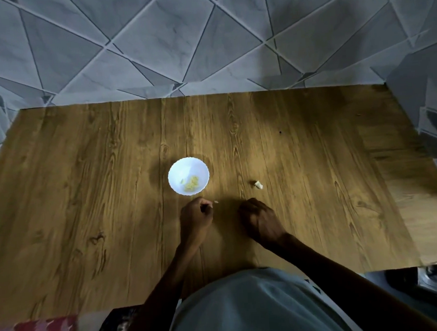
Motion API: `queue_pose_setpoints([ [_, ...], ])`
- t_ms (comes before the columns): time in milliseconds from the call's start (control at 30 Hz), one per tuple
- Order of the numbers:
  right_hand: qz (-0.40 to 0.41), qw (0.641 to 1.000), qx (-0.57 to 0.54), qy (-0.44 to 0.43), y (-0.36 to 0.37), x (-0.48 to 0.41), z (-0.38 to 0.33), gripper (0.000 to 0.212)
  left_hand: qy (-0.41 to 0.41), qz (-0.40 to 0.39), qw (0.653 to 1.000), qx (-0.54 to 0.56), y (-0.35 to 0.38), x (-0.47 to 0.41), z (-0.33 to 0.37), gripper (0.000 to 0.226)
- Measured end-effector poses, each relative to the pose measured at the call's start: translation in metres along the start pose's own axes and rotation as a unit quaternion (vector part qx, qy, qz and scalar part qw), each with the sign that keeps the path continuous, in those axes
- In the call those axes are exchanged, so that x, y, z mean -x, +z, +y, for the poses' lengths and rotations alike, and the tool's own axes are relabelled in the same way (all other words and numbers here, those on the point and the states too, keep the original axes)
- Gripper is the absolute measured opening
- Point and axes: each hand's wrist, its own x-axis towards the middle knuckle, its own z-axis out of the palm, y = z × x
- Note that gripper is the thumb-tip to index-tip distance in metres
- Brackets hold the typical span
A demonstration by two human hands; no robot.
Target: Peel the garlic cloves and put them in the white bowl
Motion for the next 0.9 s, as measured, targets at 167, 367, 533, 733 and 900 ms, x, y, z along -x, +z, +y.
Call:
queue_pose_setpoints([
  [167,0.042,0.986,-0.087,0.139,-0.007,0.007,0.014,0.014,0.025,-0.003,0.999,0.025,0.004,0.002,-0.002,0.007],
  [367,0.014,0.988,-0.057,0.143,0.000,0.012,0.009,0.022,0.003,-0.034,0.998,0.058,0.012,-0.002,-0.004,0.006],
  [533,0.012,0.997,-0.028,0.067,0.004,0.010,-0.003,0.020,-0.011,-0.055,0.995,0.083,0.015,-0.002,-0.006,0.007],
  [733,0.022,0.998,-0.035,-0.044,0.002,0.006,0.012,0.055,-0.038,-0.070,0.991,0.107,0.012,0.002,-0.002,0.008],
  [900,0.011,0.998,0.028,-0.048,0.011,-0.005,0.020,0.028,-0.113,-0.091,0.962,0.233,0.007,0.006,0.005,0.011],
])
